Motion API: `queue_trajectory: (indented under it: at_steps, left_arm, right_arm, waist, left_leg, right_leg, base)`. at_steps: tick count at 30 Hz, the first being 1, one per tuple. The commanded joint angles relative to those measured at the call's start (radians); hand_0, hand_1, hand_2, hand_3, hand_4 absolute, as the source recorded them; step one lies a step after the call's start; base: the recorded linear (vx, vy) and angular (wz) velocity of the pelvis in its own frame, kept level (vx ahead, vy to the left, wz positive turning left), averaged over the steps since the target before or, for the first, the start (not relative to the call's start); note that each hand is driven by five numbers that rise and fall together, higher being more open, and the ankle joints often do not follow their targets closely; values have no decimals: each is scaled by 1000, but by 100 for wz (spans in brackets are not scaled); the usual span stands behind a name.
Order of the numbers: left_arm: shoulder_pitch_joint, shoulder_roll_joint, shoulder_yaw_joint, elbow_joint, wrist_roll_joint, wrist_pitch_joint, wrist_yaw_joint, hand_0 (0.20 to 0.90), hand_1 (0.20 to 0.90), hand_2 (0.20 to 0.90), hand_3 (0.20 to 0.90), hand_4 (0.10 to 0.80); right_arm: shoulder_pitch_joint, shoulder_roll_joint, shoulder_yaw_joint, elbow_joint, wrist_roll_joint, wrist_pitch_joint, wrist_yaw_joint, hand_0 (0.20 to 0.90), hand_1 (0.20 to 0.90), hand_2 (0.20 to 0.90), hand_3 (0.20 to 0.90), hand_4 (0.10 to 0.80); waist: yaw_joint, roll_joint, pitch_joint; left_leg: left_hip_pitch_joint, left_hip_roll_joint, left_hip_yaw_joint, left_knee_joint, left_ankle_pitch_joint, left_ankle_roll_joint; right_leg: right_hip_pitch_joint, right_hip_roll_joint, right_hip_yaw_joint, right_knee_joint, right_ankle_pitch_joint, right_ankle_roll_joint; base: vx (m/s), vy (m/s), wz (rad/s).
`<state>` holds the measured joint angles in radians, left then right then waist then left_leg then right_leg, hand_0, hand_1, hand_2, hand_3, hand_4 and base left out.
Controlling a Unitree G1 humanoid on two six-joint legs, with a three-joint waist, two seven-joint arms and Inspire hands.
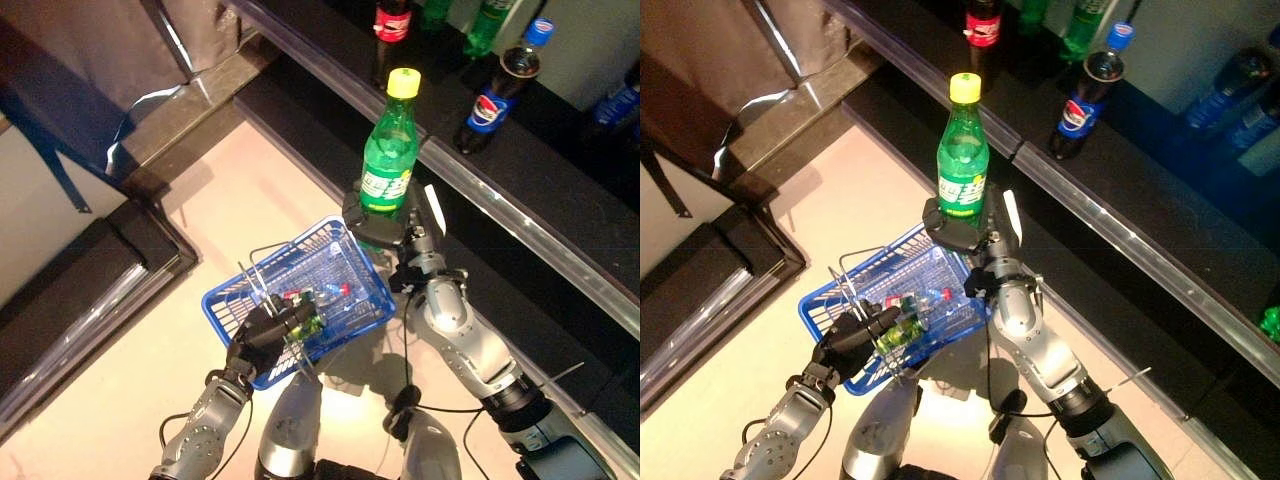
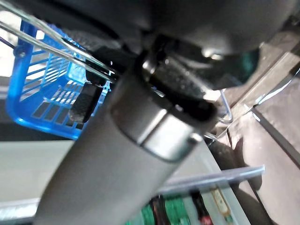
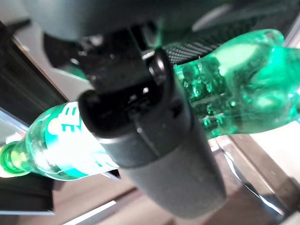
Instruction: Pick up the drink and place into the basket.
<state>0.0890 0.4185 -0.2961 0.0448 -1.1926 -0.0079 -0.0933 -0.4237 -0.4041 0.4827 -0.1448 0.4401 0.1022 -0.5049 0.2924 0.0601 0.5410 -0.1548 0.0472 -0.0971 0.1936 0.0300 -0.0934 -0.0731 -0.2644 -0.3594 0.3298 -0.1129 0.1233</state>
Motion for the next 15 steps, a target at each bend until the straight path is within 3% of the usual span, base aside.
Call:
queue_trajectory:
  at_steps: [1,15]
  left_arm:
    - [-84,48,56,-468,7,-115,-281,300,300,300,200,100]
    - [-124,57,21,-516,-50,-30,-380,300,300,300,200,100]
  right_arm:
    - [-137,30,9,-131,7,-113,-44,300,300,300,200,100]
    - [-121,155,134,45,40,-97,-128,300,300,300,200,100]
  waist:
    - [1,9,-126]
    - [48,12,-134]
  left_leg:
    - [13,-54,-18,48,-26,54]
    - [10,-73,-73,34,-10,52]
  right_leg:
    - [73,53,-48,46,-42,-79]
    - [86,47,-73,30,-28,-67]
  base:
    - [68,4,17]
    - [33,-3,14]
